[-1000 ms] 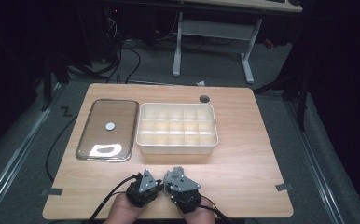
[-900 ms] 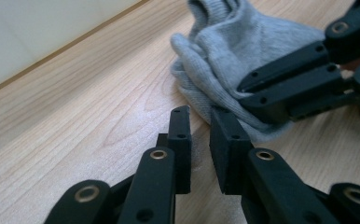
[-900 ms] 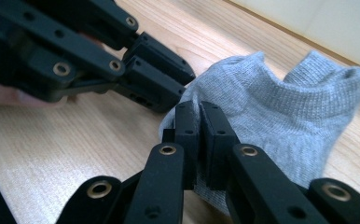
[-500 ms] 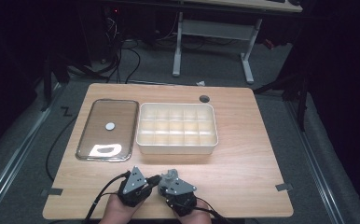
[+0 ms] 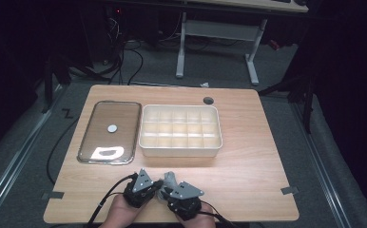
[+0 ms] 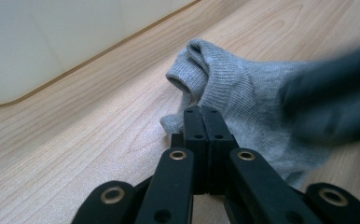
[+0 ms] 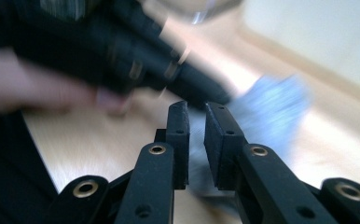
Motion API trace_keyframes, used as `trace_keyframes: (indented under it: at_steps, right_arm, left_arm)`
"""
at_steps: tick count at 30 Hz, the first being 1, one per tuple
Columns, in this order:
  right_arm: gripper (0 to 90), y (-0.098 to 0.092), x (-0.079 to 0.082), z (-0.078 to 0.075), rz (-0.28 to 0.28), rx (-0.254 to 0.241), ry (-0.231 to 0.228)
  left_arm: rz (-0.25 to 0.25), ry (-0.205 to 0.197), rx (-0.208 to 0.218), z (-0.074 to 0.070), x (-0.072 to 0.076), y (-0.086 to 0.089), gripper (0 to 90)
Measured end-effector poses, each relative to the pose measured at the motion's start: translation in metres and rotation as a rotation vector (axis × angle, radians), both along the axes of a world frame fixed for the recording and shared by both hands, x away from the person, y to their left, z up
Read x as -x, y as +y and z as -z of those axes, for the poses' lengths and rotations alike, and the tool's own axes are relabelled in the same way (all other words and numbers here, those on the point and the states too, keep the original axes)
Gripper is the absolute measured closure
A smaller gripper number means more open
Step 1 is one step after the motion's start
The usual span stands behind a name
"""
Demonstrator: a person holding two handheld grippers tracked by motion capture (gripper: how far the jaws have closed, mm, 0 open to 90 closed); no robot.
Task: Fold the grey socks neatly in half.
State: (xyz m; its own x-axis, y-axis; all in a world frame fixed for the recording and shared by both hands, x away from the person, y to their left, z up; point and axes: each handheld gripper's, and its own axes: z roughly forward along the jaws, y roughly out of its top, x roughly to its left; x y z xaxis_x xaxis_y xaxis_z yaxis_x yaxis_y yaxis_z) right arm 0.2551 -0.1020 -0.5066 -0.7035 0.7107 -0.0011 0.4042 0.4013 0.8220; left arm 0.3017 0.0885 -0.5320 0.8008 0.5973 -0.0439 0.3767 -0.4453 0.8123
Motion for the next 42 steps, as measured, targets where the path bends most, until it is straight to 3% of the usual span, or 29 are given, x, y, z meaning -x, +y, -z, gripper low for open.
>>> trace_keyframes:
  at_steps: [2,3,6,7,15,17,19,20,21,24,29,35,39,42]
  right_arm:
    - [80.5,-0.008,-0.002,-0.007,0.033,0.013,-0.022]
    - [80.4,-0.014,-0.007,-0.004,0.059,0.029,-0.002]
    - [79.5,-0.017,-0.01,0.006,0.063,0.055,0.031]
    - [79.1,-0.015,-0.012,0.016,0.055,0.092,0.066]
    - [80.0,-0.014,-0.011,0.022,0.067,0.077,0.072]
    - [80.1,-0.014,-0.011,0.022,0.068,0.075,0.073]
    - [80.2,-0.014,-0.011,0.023,0.069,0.076,0.069]
    - [80.2,-0.014,-0.011,0.023,0.069,0.076,0.069]
    - [80.2,-0.014,-0.011,0.023,0.068,0.074,0.065]
    - [80.3,-0.015,-0.011,0.023,0.067,0.075,0.063]
    - [80.3,-0.015,-0.012,0.023,0.064,0.072,0.067]
    - [80.3,-0.016,-0.012,0.023,0.061,0.074,0.07]
    - [80.0,-0.016,-0.012,0.022,0.064,0.072,0.077]
    - [75.9,-0.02,-0.016,0.015,0.069,0.044,0.137]
  left_arm:
    - [0.002,0.003,0.003,0.0,-0.001,0.0,90.0]
    - [0.003,0.002,0.004,0.0,-0.001,0.0,90.0]
    - [0.005,0.004,0.002,0.0,-0.001,0.001,89.9]
    - [0.004,0.003,0.004,0.0,-0.001,0.001,90.0]
    - [-0.023,-0.015,-0.013,-0.001,-0.002,0.002,87.2]
    - [-0.041,-0.017,0.002,-0.006,-0.001,0.003,85.4]
    - [-0.007,-0.058,0.052,-0.019,0.01,-0.001,85.2]
    - [-0.007,-0.058,0.052,-0.019,0.01,-0.001,85.0]
    - [0.033,-0.093,0.046,-0.024,0.02,-0.007,84.8]
    - [0.057,-0.089,0.039,-0.023,0.024,-0.013,83.9]
    - [0.04,-0.054,-0.051,-0.006,0.016,-0.012,82.5]
    - [0.042,-0.004,-0.026,-0.001,0.011,-0.007,82.6]
    - [0.041,-0.002,-0.017,0.0,0.011,-0.007,83.1]
    - [0.04,-0.002,-0.016,0.001,0.011,-0.007,83.3]
